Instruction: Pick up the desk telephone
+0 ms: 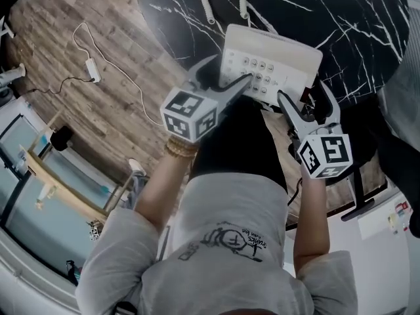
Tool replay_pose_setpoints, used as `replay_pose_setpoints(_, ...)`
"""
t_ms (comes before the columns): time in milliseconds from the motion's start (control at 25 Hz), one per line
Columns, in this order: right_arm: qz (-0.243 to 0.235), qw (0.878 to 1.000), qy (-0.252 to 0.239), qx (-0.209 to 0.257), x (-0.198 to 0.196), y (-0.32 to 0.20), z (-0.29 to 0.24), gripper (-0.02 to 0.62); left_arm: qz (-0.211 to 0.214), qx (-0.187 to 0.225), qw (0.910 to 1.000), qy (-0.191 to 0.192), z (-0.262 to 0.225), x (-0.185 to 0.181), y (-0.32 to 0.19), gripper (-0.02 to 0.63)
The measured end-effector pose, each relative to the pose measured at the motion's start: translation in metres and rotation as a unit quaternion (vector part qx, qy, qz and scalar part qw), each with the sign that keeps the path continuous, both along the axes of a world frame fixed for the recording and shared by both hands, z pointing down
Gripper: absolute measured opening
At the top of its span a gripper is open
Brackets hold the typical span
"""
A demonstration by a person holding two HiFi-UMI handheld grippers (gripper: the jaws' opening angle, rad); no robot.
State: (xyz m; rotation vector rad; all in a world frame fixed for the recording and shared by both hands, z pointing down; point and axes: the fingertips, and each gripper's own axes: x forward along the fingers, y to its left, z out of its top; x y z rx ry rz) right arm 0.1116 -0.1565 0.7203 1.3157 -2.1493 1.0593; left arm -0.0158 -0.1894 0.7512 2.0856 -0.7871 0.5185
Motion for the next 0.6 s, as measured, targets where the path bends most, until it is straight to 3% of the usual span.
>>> replay_pose_setpoints(360, 0.007, 1.0, -0.022, -0.006, -0.004, 0.0, 0.028, 0.42, -0.011, 0.009, 0.9998, -0.012, 0.01, 0.004, 0.0, 0.354)
replay_pose_setpoints(600, -0.004, 0.999, -0.048, 0.007, -0.011, -0.002, 0.031, 0.366, -0.016, 0.015, 0.9996, -0.019, 0.012, 0.004, -0.002, 0.353)
